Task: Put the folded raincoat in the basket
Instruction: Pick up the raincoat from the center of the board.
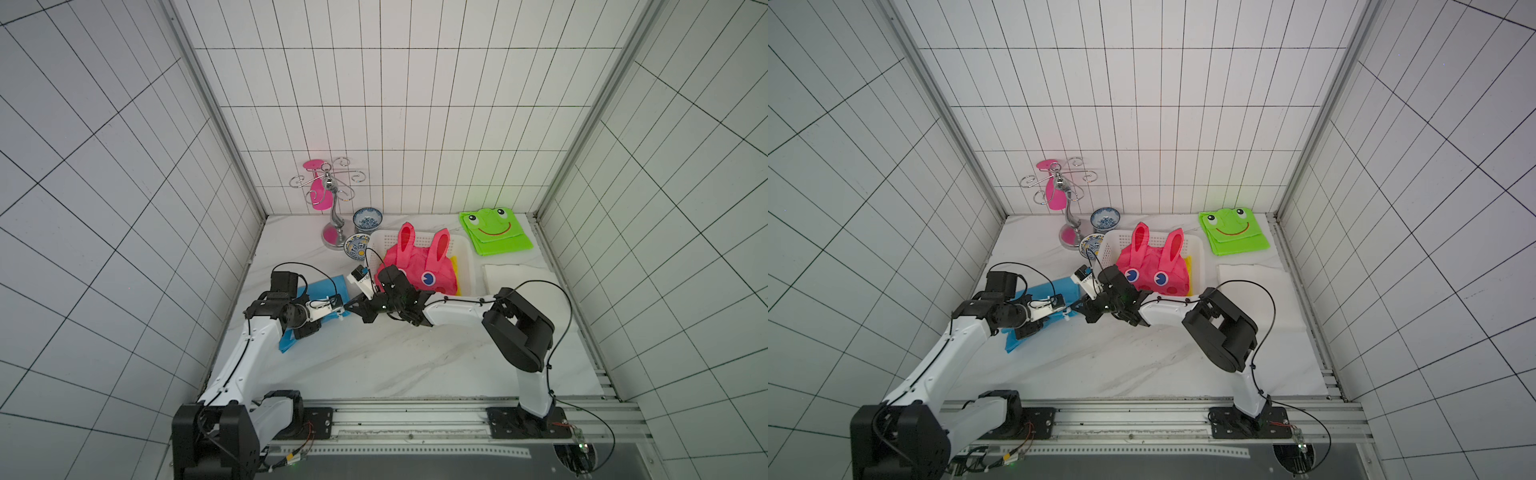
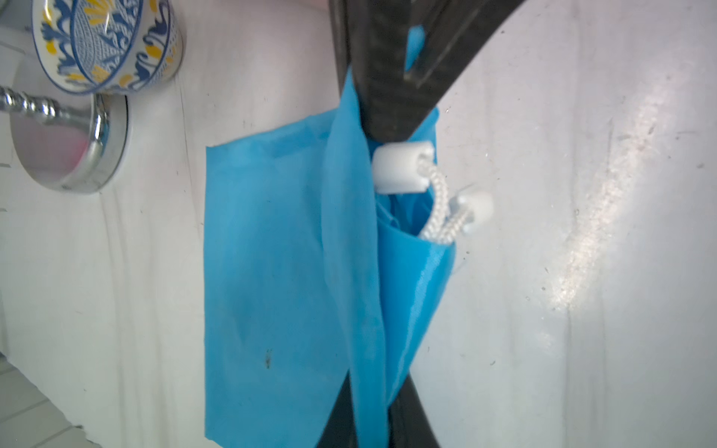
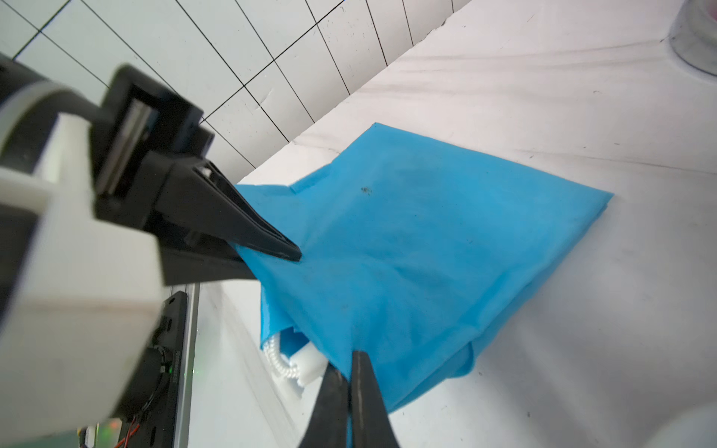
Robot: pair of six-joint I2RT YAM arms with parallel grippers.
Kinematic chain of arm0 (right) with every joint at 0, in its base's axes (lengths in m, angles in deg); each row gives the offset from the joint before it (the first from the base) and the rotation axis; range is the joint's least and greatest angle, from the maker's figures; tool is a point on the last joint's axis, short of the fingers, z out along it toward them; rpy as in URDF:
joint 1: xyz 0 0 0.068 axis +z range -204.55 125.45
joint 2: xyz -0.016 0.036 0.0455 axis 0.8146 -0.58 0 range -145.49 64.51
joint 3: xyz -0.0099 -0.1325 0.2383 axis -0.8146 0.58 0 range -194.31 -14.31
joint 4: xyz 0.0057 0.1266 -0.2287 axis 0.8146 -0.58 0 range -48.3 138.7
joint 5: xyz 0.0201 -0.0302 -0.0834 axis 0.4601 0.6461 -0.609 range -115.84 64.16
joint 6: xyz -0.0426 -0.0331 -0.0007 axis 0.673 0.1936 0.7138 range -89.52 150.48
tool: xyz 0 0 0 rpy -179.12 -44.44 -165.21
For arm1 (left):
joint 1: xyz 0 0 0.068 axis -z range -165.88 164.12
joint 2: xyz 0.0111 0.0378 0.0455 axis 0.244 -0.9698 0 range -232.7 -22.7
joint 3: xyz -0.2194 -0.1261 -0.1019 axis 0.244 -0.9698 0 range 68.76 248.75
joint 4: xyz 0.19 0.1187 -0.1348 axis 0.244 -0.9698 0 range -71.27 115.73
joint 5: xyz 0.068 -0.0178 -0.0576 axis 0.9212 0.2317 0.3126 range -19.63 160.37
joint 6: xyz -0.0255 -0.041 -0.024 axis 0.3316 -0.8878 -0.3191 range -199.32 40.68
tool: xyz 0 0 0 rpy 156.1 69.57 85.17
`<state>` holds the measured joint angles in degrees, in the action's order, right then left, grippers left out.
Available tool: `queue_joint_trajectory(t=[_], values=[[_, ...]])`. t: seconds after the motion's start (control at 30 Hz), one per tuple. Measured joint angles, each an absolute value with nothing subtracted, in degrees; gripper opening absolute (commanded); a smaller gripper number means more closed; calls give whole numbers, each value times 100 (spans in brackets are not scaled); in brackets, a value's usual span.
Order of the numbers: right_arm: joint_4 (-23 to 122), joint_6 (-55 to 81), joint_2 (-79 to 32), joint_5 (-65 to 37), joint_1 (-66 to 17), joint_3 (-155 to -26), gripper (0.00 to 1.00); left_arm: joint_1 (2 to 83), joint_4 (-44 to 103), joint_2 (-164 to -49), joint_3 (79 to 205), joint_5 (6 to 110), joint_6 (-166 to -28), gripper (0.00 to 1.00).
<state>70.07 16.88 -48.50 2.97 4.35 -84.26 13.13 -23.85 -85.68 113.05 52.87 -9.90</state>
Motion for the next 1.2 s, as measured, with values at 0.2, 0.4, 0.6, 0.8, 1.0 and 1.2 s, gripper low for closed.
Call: queue_joint_trajectory(t=[0.2, 0.4, 0.6, 0.8, 1.0, 1.2], values=[[6935, 2700, -4324, 387, 474, -8096, 49, 1245, -3367, -8566, 11936, 4817, -900, 0], [6826, 4151, -3456, 308, 572, -7497, 70, 1240, -4116, -8566, 12369, 4345, -920, 0], [6561, 5478, -3150, -258, 817, -7429, 75, 1214, -4615, -8566, 12717, 3884, -924, 0], [6329, 6031, -3331, -872, 892, -7486, 74, 1214, -4877, -8577, 12771, 3552, -858, 0], [6447, 6103, -3423, -1003, 892, -7490, 19, 1214, -5015, -8638, 12879, 3274, -799, 1], [6598, 5701, -3423, -885, 817, -7490, 0, 1214, -5078, -8662, 12907, 3167, -760, 38]])
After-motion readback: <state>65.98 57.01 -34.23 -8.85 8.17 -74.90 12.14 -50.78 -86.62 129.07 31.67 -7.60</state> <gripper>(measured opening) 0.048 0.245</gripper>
